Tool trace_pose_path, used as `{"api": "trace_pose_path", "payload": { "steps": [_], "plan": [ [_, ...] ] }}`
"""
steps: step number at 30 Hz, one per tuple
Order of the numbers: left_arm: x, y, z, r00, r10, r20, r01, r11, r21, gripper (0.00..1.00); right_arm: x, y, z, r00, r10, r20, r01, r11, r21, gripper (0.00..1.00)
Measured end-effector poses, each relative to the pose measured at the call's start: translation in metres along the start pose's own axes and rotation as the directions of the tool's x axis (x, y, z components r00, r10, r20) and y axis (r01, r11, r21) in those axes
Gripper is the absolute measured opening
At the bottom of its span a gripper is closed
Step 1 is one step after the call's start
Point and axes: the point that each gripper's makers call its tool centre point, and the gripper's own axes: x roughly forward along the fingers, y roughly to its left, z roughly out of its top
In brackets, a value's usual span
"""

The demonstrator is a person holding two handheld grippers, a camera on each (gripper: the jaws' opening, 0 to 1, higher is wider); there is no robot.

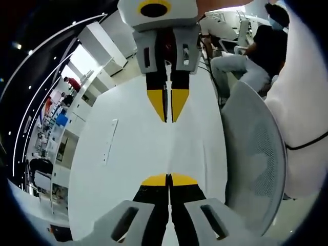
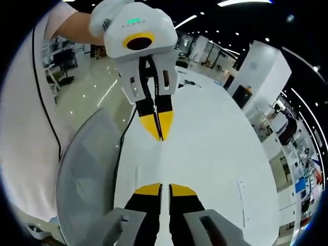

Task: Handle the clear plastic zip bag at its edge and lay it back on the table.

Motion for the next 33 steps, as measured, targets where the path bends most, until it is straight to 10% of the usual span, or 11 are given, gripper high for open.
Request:
{"api": "trace_pose_path", "payload": {
  "steps": [33],
  "plan": [
    [0.000,0.002,0.004,1.000,0.010,0.014,-0.010,1.000,-0.007,0.00,0.009,0.010,-0.010,0.998,0.055,-0.030,-0.055,0.998,0.009,0.00]
  ]
}}
